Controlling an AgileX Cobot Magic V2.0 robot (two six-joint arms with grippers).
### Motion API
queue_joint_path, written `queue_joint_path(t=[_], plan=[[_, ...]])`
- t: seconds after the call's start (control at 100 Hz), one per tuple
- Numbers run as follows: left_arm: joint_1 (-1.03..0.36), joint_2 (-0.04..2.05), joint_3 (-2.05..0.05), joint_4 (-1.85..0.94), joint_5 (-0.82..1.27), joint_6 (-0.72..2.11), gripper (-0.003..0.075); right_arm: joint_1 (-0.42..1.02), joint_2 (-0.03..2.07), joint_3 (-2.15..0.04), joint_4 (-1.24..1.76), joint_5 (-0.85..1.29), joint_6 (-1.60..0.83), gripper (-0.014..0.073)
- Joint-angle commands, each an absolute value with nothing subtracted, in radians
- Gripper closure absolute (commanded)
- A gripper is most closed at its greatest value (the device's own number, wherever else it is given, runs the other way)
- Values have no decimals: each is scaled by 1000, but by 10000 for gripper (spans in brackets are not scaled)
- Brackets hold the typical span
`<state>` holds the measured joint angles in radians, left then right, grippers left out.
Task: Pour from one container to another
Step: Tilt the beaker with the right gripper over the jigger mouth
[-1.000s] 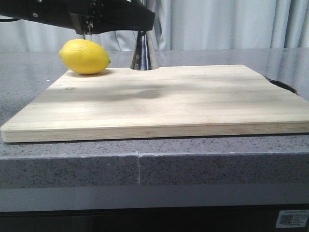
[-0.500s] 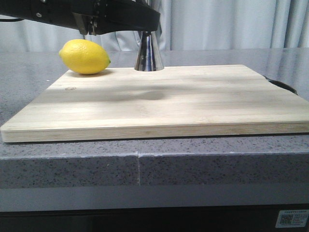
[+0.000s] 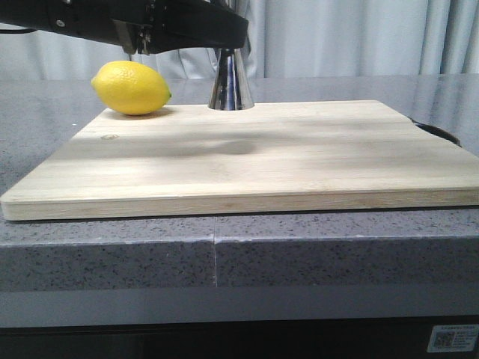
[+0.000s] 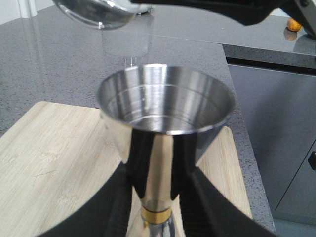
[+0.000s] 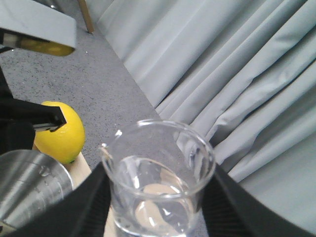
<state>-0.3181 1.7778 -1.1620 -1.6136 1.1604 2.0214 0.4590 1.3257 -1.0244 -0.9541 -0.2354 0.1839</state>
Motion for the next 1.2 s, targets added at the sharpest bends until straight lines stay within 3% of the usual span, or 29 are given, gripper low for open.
queue_joint_path(t=[0.0,1.19], plan=[[-328,1739,-1194,-1694,1270,2022,531,460,1296,-1061,-965,-297,185,431],[-328,1739,-1194,-1694,1270,2022,531,460,1296,-1061,-1128,-304,185,431]])
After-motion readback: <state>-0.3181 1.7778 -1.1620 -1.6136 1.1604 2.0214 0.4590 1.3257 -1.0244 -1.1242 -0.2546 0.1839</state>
